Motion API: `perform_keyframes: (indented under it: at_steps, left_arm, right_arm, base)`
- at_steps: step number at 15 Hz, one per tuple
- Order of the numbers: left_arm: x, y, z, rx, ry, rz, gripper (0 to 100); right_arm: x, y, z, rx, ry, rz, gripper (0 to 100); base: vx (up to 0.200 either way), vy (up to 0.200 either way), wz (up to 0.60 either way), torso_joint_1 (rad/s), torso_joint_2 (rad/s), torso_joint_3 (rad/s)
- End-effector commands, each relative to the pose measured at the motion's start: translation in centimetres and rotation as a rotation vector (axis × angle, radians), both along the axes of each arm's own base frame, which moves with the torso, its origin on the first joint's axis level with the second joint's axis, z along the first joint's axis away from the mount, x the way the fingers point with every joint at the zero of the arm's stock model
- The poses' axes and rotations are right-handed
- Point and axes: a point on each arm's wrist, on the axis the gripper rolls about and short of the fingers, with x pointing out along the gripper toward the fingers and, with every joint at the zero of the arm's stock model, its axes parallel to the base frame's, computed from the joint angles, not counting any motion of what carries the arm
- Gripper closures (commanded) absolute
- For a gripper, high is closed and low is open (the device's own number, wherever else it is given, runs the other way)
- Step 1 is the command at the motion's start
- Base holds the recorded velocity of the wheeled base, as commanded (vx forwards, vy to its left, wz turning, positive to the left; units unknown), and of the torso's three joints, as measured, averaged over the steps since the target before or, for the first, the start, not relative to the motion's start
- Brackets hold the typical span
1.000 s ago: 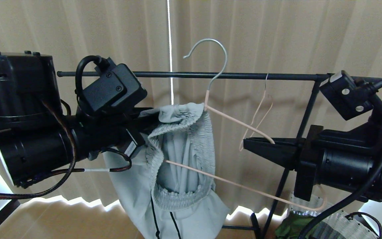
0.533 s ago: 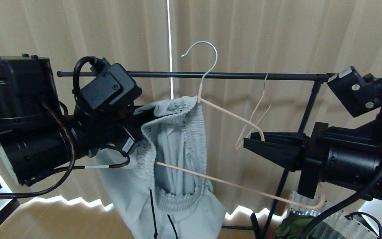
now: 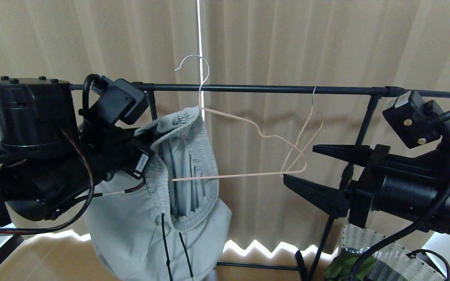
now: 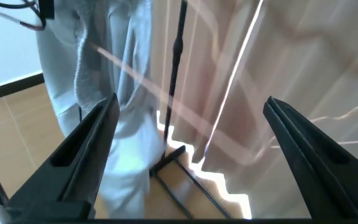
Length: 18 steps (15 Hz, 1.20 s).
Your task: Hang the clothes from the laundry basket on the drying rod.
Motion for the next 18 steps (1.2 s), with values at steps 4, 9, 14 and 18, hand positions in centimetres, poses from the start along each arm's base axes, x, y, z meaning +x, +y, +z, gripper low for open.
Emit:
perform_keyframes:
  at_steps: [4, 9, 14, 18]
  left_arm:
    - [0.4, -0.8, 1.1, -0.225, 0.006, 0.024, 100]
    - [-0.6, -2.8, 2.7, -0.367, -0.008, -0.048, 100]
    - [-1.7, -3.8, 3.1, -0.377, -0.009, -0.112, 100]
    - [-2.5, -3.8, 3.7, -0.389, -0.023, -0.134, 100]
  right_arm:
    - [0.3, 1.3, -1.7, -0.037, 0.058, 0.037, 0]
    - [1.7, 3.6, -2.6, -0.009, 0.02, 0.069, 0]
    - [3.4, 5.0, -3.3, -0.01, 0.022, 0.059, 0]
    - [4.0, 5.0, -3.8, -0.021, 0.037, 0.045, 100]
  base:
    - [0.0, 0.0, 0.0, 0.0, 0.0, 0.0]
    - [0.0, 0.0, 0.0, 0.0, 0.0, 0.0]
    - [0.0, 0.0, 0.0, 0.0, 0.0, 0.0]
    - [0.0, 0.0, 0.0, 0.0, 0.0, 0.0]
